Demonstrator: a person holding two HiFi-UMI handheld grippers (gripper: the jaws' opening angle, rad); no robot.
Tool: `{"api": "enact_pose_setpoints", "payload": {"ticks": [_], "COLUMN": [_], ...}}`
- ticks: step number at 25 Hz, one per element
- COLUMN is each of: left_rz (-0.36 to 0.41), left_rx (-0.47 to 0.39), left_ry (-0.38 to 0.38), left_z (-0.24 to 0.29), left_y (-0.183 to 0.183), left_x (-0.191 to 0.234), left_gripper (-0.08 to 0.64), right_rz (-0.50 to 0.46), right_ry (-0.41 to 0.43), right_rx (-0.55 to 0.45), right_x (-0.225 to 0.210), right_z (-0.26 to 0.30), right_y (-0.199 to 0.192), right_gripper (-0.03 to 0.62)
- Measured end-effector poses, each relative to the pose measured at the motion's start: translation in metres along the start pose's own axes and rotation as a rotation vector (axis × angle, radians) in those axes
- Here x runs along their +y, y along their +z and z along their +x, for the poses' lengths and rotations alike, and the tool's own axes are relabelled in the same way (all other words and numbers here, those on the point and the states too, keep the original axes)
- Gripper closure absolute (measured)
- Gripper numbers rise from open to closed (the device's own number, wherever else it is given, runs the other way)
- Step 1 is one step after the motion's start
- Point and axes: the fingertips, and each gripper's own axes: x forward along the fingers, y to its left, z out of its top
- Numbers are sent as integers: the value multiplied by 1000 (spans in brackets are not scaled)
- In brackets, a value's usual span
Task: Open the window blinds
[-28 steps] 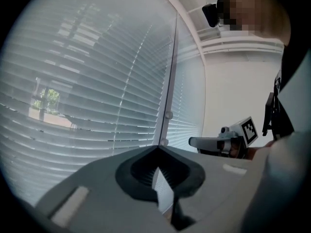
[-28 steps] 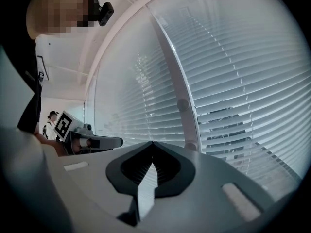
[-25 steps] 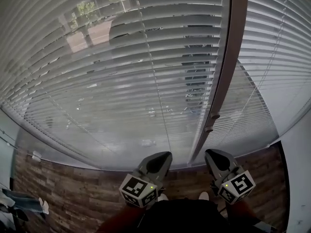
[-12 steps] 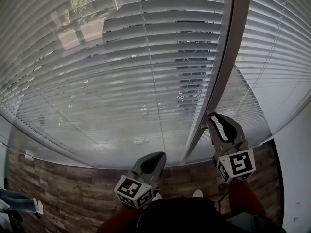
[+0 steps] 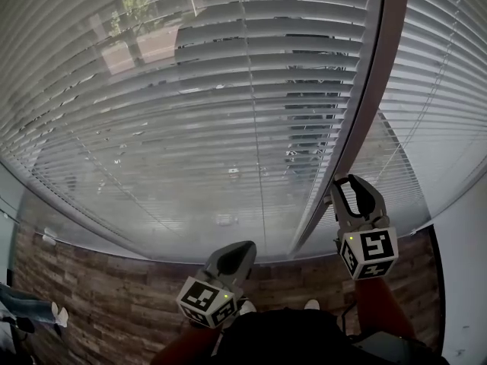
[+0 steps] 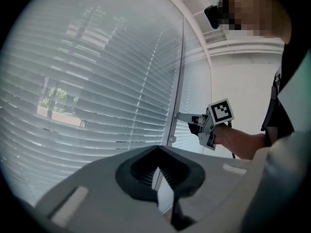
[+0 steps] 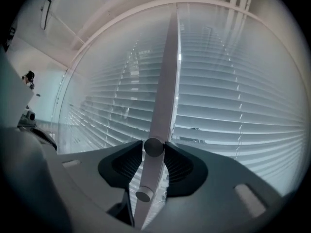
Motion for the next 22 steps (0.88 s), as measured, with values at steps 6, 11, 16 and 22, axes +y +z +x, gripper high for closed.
{"api": "enact_pose_setpoints", "payload": {"ticks": [6,11,16,22], "left_rz": [6,7,7,8], "left_rx": [5,6,9,9], "left_ry": [-10,-19,-21,-13], "left_z": [0,-1,3,4], "left_y": [-1,1,-2,-2], "left_x": [0,-5,-3,1], "left_gripper": [558,558,558,559], "right_rz": [-14,-136,-242,-345], "right_ry": [-16,-33,-46,-62], "right_rx": [6,35,57,69], "right_x": [1,1,2,5], "right_z": [2,-2,1,4], "right_y": [-1,3,3,0], "right_gripper": [450,443,443,444]}}
